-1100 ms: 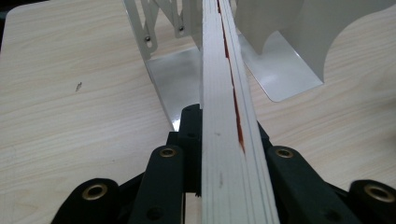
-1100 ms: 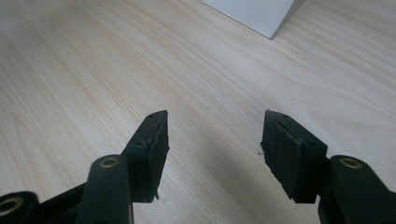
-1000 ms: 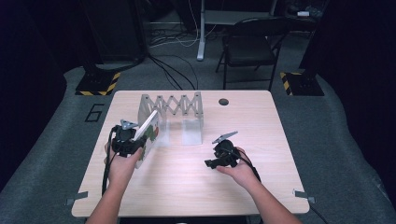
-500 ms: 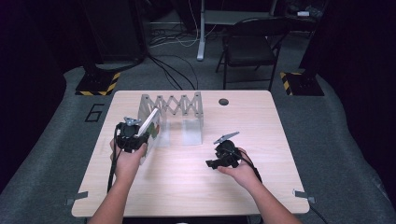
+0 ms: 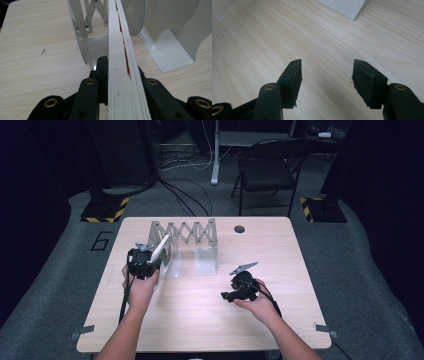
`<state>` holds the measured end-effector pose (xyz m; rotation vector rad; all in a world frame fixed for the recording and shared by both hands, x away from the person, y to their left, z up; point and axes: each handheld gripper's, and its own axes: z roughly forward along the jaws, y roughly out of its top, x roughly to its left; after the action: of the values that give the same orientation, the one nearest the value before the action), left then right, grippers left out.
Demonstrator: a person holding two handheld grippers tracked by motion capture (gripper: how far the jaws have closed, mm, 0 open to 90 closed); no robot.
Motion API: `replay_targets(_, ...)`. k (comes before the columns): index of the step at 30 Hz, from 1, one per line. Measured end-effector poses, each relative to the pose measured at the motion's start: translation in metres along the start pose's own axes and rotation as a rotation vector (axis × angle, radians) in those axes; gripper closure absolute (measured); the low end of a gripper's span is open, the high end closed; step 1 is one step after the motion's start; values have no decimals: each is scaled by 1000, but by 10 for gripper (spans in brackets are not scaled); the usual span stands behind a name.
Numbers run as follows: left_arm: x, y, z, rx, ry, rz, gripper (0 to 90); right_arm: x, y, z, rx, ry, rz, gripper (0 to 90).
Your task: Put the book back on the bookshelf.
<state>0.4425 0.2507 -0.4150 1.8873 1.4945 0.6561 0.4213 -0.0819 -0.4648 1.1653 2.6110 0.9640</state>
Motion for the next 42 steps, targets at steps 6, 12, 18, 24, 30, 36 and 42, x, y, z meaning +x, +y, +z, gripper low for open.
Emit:
replay_targets(6, -1, 1, 7, -6, 12, -2, 760, -2, -3, -1, -10, -2, 7, 407)
replay_targets(12, 0, 3, 13, 0, 19, -5, 760, -4, -6, -4, -18, -10, 18, 407)
replay_targets(18, -4, 5, 18, -5, 33, -3, 760, -7, -10, -7, -16, -15, 22, 406)
replay_targets(24, -5, 7, 23, -3, 42, -5, 759, -8, -14, -10, -21, -25, 38, 407)
replay_targets(30, -4, 7, 27, 6, 50, -7, 758, -9, -18, -14, -21, -28, 56, 407)
replay_targets(36, -7, 6, 33, 16, 59, -1, 757, -11, -22, -16, -23, -40, 62, 406)
replay_targets(42, -9, 7, 37, 24, 64, 1, 757, -13, -25, -20, -24, -46, 58, 405)
